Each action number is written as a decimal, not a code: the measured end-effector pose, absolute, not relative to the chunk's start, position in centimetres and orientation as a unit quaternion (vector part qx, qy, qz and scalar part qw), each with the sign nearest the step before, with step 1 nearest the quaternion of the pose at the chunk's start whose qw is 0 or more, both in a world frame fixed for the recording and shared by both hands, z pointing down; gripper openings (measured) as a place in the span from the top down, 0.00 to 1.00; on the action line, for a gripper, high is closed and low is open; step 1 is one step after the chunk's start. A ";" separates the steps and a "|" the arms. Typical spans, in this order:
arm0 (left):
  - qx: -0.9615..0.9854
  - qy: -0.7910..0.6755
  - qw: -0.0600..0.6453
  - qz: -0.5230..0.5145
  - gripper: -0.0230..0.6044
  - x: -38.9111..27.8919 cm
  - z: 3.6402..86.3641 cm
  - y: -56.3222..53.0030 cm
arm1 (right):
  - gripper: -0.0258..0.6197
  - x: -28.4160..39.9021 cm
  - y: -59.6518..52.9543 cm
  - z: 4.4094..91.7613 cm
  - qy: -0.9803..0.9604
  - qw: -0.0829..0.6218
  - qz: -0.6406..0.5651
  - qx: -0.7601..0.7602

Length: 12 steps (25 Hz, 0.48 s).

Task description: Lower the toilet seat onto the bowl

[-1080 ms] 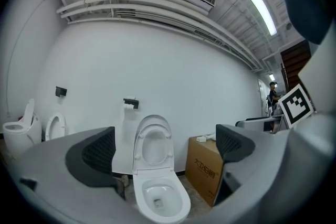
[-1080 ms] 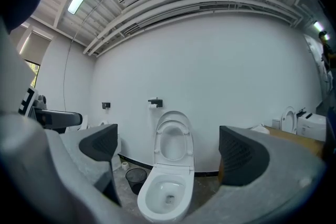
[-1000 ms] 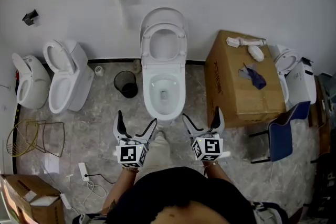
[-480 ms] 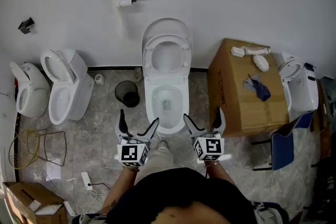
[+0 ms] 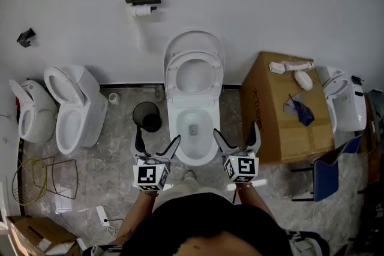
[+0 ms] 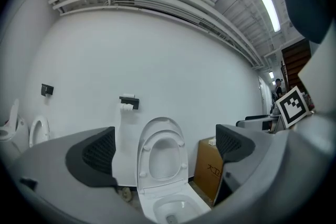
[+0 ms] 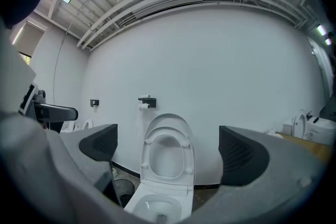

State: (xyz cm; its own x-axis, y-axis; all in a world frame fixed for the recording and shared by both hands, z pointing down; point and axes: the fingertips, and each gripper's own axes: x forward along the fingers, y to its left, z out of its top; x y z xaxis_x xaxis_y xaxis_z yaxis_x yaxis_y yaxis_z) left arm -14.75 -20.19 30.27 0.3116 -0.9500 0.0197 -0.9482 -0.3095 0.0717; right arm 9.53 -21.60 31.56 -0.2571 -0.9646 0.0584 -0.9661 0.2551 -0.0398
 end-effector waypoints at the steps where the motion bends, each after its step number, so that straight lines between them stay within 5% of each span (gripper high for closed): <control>1: 0.810 -0.585 0.034 -0.012 0.06 -14.8 30.3 -20.7 | 0.06 9.5 -22.1 31.6 -0.791 0.011 0.034 0.611; 12: 0.814 -0.579 0.051 -0.004 0.06 -15.2 31.5 -23.8 | 0.06 8.7 -25.1 32.0 -0.795 0.025 0.023 0.606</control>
